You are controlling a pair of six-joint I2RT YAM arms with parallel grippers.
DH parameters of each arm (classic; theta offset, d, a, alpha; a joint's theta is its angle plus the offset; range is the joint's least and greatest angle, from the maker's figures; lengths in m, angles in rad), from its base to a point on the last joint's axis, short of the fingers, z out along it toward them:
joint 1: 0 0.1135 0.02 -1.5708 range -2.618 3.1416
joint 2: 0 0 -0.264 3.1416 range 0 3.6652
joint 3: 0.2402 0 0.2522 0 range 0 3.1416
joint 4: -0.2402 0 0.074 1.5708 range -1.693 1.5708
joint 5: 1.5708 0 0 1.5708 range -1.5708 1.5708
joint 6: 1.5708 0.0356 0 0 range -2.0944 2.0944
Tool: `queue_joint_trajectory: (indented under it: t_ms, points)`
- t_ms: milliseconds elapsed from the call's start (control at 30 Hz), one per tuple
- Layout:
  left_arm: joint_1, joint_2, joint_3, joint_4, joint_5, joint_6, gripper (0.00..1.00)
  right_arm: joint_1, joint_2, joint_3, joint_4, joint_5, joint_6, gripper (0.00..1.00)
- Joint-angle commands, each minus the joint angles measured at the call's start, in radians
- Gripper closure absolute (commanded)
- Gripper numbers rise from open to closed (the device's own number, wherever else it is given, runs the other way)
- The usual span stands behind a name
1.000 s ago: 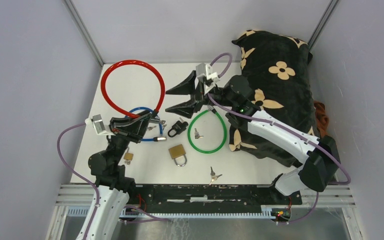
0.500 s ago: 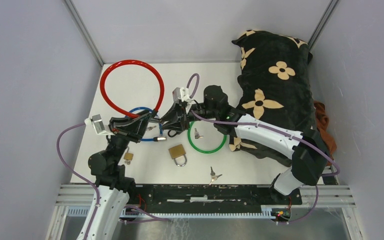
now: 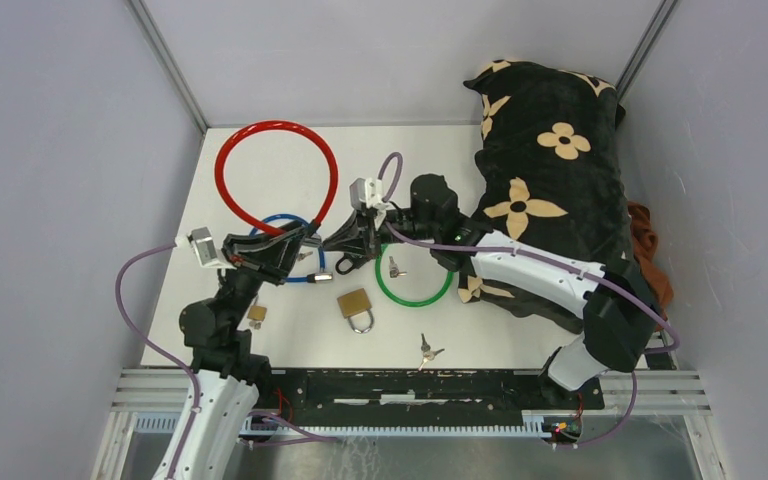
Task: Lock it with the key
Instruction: Lock the lock, then place the lock at the center of the board.
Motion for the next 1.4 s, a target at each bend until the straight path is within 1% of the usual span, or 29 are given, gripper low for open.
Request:
queue_joint_trajectory:
  t_ms: [0,100,167,233,267,300,367,467,500,567,600,667,767,833,900,933,967,1033,1100,1167,1233,1300,1367]
  points:
    - [0.01,-0.016,0.097,0.198,-0.092,0.101,0.98,-0.091,-0.028,-0.221,-0.072,0.092,-0.082,1.0]
    - [0.017,-0.008,0.119,0.286,-0.086,0.108,0.98,-0.12,-0.06,-0.37,-0.008,0.106,-0.06,1.0]
    - [0.021,-0.003,0.127,0.296,-0.076,0.097,0.98,-0.123,-0.084,-0.419,0.04,0.104,-0.034,1.0]
    - [0.021,0.0,0.124,0.248,-0.047,0.109,0.98,-0.126,-0.106,-0.436,0.051,0.116,-0.022,1.0]
    - [0.021,0.0,0.125,0.192,-0.022,0.146,0.98,-0.128,-0.115,-0.437,0.048,0.118,-0.019,1.0]
    - [0.022,-0.004,0.131,0.105,0.013,0.216,0.98,-0.129,-0.126,-0.438,0.043,0.119,-0.018,1.0]
    - [0.021,-0.013,0.158,-0.108,0.099,0.47,0.98,-0.129,-0.153,-0.441,0.023,0.127,-0.02,1.0]
    - [0.022,-0.044,0.203,-0.51,0.196,1.081,0.98,-0.129,-0.207,-0.444,-0.045,0.174,-0.046,1.0]
    - [0.022,-0.059,0.213,-0.646,0.213,1.314,0.98,-0.13,-0.226,-0.449,-0.065,0.189,-0.054,1.0]
    - [0.022,-0.092,0.222,-0.892,0.211,1.718,0.98,-0.133,-0.27,-0.461,-0.101,0.234,-0.069,1.0]
    - [0.022,-0.109,0.223,-0.995,0.196,1.888,0.98,-0.132,-0.29,-0.464,-0.121,0.262,-0.08,1.0]
    - [0.02,-0.141,0.223,-1.136,0.156,2.109,0.98,-0.135,-0.319,-0.471,-0.159,0.311,-0.097,1.0]
    - [0.021,-0.159,0.233,-1.288,0.115,2.28,0.98,-0.134,-0.344,-0.478,-0.193,0.351,-0.111,1.0]
    - [0.022,-0.151,0.25,-1.429,0.096,2.42,0.98,-0.134,-0.344,-0.47,-0.222,0.363,-0.123,1.0]
    - [0.021,-0.133,0.269,-1.603,0.064,2.582,0.98,-0.134,-0.341,-0.462,-0.248,0.375,-0.132,1.0]
    - [0.02,-0.121,0.27,-1.66,0.032,2.655,0.98,-0.134,-0.341,-0.46,-0.255,0.378,-0.134,1.0]
    - [0.021,-0.11,0.262,-1.711,-0.04,2.726,0.98,-0.134,-0.342,-0.46,-0.256,0.379,-0.135,1.0]
    - [0.022,-0.102,0.219,-1.735,-0.139,2.8,0.98,-0.134,-0.341,-0.461,-0.238,0.355,-0.127,1.0]
    - [0.021,-0.114,0.166,-1.702,-0.187,2.826,0.98,-0.133,-0.335,-0.461,-0.209,0.32,-0.109,1.0]
    - [0.022,-0.138,0.123,-1.681,-0.199,2.852,0.98,-0.123,-0.325,-0.454,-0.201,0.308,-0.106,1.0]
    - [0.021,-0.164,0.1,-1.703,-0.232,2.9,0.98,-0.108,-0.319,-0.448,-0.202,0.302,-0.113,1.0]
    - [0.022,-0.183,0.1,-1.748,-0.261,2.949,0.98,-0.09,-0.312,-0.439,-0.208,0.302,-0.119,1.0]
    - [0.022,-0.189,0.125,-1.774,-0.245,2.954,0.98,-0.072,-0.302,-0.42,-0.224,0.306,-0.129,1.0]
